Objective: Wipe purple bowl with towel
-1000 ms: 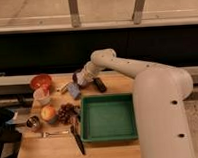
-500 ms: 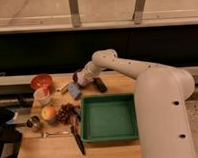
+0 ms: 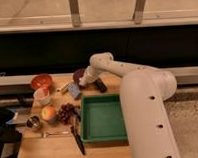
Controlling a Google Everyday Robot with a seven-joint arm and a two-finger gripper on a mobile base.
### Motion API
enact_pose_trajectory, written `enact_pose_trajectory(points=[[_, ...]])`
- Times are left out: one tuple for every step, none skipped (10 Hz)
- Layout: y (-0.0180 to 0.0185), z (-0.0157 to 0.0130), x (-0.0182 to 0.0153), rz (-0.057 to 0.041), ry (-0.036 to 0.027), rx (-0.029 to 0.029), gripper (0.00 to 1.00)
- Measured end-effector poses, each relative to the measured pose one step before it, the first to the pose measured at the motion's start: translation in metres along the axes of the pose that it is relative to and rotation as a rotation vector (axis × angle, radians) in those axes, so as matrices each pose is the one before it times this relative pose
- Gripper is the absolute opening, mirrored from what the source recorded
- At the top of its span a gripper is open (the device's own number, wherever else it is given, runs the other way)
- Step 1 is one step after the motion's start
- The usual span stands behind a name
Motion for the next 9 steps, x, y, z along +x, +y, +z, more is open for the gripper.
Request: enact_pose_trajectory(points=[[0.00196,0.00208,-0.00403,-0.01373,0.00278,0.01051,0.00],[0.00136,0.00079,-0.00352,-0.01098,0.00068,0.00793,0.00],[0.00130,-0.00004,-0.00695,-0.01559,-0.00470,0.00995,0.00],[0.00056,0.00081,-0.00598,-0.01366,-0.00468,0.00681,0.00],[0.00175,0.00105,-0.00665,-0.01490,-0.00551,0.00267,0.00],[0.00404,0.00461,-0.00739,-0.01707,-0.00078,-0.00237,0.00],[0.00486,0.00435,-0.00356,-0.01174,0.00243,-0.00693,0.00],[0.00589,0.00552,-0.00221,-0.01404,0.00554,-0.00861,0.00],[0.00544,0.00170,-0.00039,-0.01604,0.00318,-0.00708,0.00]])
